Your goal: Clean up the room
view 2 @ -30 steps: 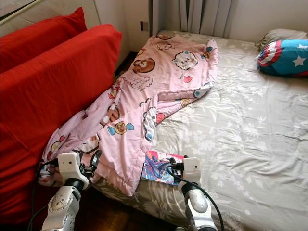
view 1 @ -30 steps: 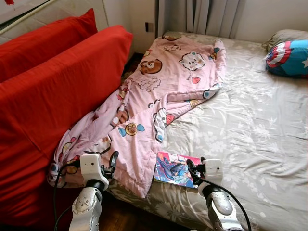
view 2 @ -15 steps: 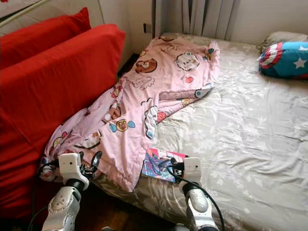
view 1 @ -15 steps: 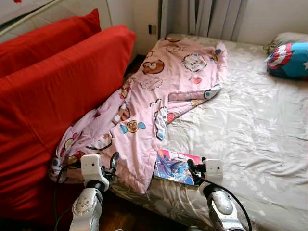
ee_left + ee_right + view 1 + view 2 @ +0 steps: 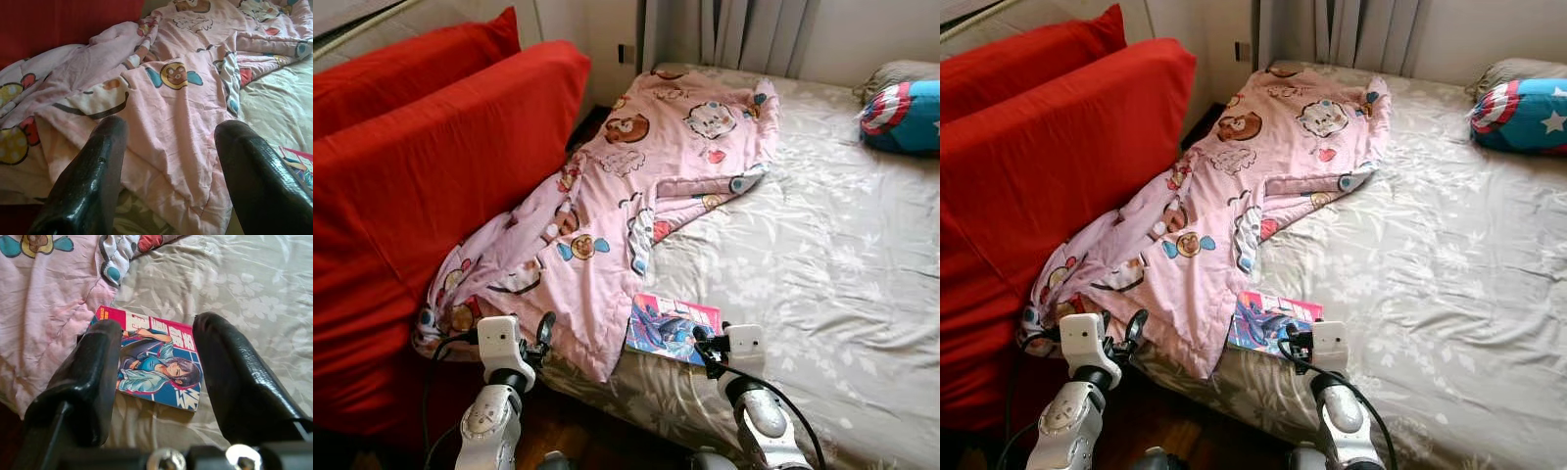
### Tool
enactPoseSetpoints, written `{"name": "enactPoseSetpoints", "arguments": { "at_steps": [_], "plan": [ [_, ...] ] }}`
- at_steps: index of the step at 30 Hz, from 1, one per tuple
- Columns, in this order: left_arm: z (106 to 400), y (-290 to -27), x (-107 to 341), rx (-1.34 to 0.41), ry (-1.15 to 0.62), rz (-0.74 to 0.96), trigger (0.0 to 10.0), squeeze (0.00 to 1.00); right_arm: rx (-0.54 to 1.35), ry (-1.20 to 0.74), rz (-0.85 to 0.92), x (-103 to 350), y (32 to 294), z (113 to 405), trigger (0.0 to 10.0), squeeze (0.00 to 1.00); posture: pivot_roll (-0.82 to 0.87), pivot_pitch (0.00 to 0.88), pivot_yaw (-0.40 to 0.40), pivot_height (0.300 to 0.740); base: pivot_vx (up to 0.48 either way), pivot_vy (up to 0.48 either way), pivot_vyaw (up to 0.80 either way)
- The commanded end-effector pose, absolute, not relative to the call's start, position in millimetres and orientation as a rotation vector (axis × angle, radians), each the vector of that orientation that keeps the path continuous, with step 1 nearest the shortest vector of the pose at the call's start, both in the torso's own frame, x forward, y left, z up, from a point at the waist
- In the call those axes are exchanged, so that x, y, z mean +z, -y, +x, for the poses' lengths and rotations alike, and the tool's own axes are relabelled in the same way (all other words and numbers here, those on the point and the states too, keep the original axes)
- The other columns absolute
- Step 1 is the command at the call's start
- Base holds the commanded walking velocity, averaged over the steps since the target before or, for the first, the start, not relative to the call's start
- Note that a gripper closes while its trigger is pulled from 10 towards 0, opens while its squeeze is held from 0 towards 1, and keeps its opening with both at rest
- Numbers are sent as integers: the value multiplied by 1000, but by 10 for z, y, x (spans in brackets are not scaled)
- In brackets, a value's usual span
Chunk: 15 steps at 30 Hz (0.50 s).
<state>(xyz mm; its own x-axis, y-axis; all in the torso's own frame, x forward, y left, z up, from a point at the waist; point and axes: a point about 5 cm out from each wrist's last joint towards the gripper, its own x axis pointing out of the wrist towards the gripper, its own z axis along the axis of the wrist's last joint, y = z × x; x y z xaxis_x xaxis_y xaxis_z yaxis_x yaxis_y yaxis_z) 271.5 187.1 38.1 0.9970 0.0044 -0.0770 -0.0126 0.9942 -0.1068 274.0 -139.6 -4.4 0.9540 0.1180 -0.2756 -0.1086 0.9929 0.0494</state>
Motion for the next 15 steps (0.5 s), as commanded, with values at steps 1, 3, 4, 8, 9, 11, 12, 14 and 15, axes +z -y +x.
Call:
{"name": "enactPoseSetpoints", "arguments": {
  "at_steps": [1,3,4,8,9,11,12,14,15],
  "plan": [
    [2679,-1879,363,7,-89,-100,10000,0,114,-310,28,-85,1392,2712,10000,0,-92,149,26,666,0,0,0],
    [2674,-1881,357,9,-92,-100,10000,0,118,-301,31,-77,1382,2713,10000,0,-90,153,25,666,0,0,0],
    [2673,-1882,356,10,-93,-100,10000,0,121,-293,33,-70,1375,2714,10000,0,-90,153,25,666,0,0,0],
    [2677,-1882,357,9,-94,-99,10000,0,116,-285,33,-58,1372,2721,10000,0,-89,156,25,666,0,0,0],
    [2677,-1883,357,10,-95,-99,10000,0,115,-285,32,-56,1367,2724,10000,0,-89,157,25,666,0,0,0],
    [2677,-1884,354,9,-97,-99,10000,0,115,-304,26,-71,1357,2723,10000,0,-88,157,24,666,0,0,0],
    [2677,-1884,353,9,-98,-99,10000,0,116,-307,25,-72,1352,2723,10000,0,-88,157,24,666,0,0,0],
    [2677,-1883,353,10,-99,-100,10000,0,120,-316,25,-79,1338,2724,10000,0,-88,160,23,656,0,0,0],
    [2677,-1883,353,10,-99,-101,10000,0,120,-314,24,-77,1336,2724,10000,0,-88,162,22,646,0,0,0]
  ]
}}
